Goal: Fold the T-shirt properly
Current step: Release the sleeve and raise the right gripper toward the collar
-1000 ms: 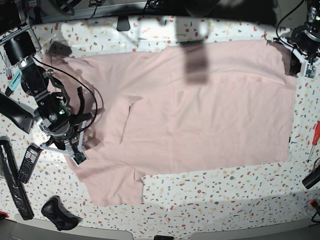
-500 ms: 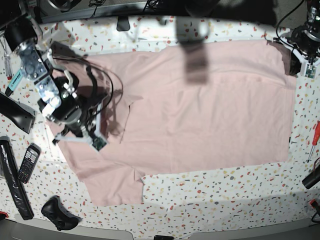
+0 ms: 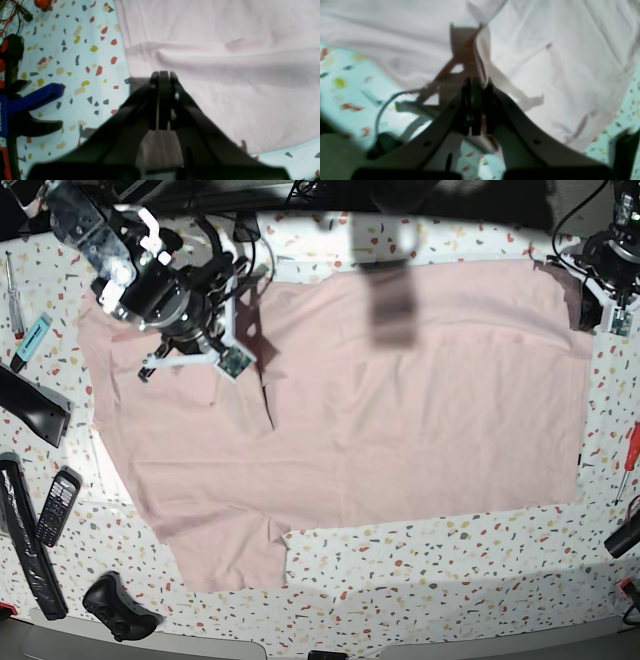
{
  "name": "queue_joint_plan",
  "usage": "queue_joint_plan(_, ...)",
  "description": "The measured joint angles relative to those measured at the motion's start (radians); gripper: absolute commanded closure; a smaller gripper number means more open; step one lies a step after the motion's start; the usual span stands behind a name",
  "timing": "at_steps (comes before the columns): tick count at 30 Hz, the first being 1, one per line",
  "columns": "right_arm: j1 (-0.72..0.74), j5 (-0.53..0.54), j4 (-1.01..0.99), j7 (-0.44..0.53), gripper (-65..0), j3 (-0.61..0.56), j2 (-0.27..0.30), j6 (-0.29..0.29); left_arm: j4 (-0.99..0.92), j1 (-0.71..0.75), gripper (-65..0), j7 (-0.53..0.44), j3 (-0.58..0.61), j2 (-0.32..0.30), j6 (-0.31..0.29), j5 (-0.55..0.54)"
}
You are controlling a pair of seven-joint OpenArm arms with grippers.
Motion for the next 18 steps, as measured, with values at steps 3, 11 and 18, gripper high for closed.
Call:
queue_joint_plan(3,-0.043,0.002,0.029,0.000,0.0,0.000,0.000,0.000,0.000,0.000,0.0,-0.009,0.000,0.000,0.000,0.000)
queue_joint_plan(11,-0.091,0.019,0.029,0.033,0.0,0.000,-0.001,0.000,0.000,0.000,0.0,-0.008,0.000,0.000,0.000,0.000)
queue_joint_plan(18,-0.091,0.105,0.029,0.080,-6.7,0.000,-0.001,0.000,0.000,0.000,0.0,-0.009,0.000,0.000,0.000,0.000)
